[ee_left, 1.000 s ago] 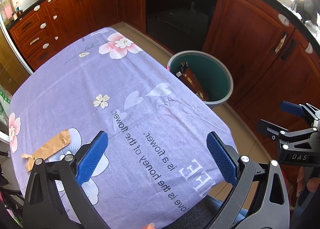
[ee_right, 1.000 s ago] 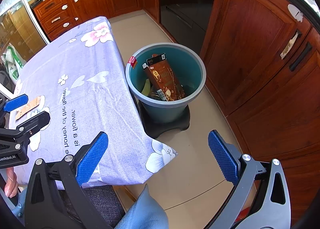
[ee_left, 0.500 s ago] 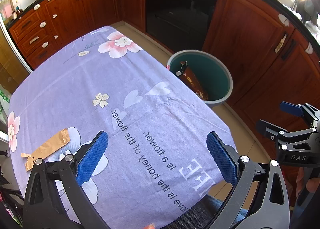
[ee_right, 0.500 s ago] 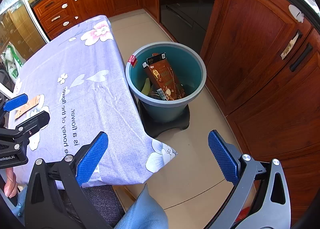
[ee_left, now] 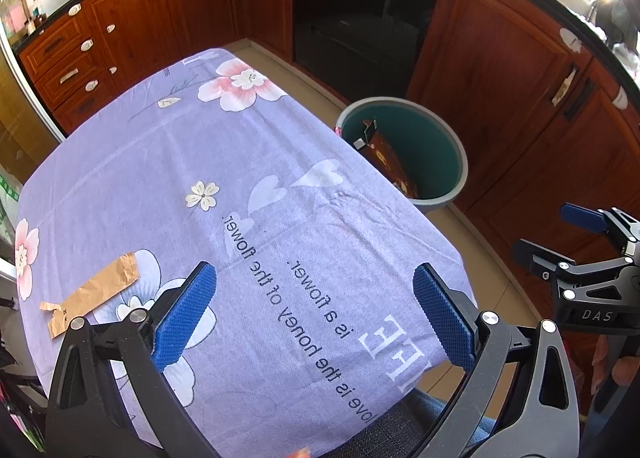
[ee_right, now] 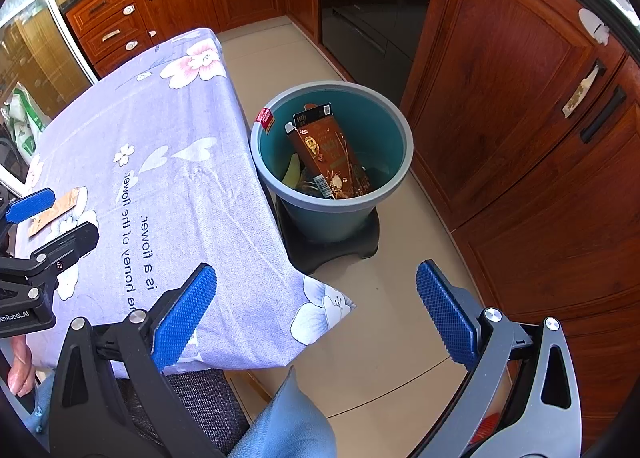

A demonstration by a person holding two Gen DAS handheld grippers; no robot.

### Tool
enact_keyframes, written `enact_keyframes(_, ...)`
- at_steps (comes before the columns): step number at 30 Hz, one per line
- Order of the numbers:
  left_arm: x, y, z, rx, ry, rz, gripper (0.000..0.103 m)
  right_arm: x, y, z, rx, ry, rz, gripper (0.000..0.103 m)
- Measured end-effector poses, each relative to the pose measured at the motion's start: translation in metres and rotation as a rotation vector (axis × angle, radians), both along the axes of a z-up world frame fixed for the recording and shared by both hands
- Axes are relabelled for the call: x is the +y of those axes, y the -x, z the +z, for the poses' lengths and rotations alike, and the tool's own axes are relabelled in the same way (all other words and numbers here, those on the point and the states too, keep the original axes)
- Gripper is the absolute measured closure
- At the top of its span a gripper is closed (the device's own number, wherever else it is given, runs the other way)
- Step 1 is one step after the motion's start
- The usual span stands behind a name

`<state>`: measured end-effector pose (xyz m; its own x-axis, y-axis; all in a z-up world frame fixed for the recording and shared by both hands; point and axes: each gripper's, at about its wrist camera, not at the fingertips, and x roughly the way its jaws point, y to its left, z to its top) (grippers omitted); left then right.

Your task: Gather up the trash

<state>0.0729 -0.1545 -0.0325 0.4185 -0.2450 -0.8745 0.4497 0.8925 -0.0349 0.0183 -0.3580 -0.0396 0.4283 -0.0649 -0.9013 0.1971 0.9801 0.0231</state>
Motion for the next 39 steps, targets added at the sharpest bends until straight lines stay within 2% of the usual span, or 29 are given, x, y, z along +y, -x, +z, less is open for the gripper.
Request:
enact_keyframes(17, 0.01, -0.004, -0.001, 0.029, 0.026, 0.037, 0.004, 0.001, -0.004, -0.001, 0.006, 0.006, 0.011, 0.007)
enact_keyframes(39, 0.011, -0.005, -0.005, 0.049, 0.016, 0.055, 0.004, 0.004, -0.004, 0.0, 0.006, 0.011, 0.016, 0.007)
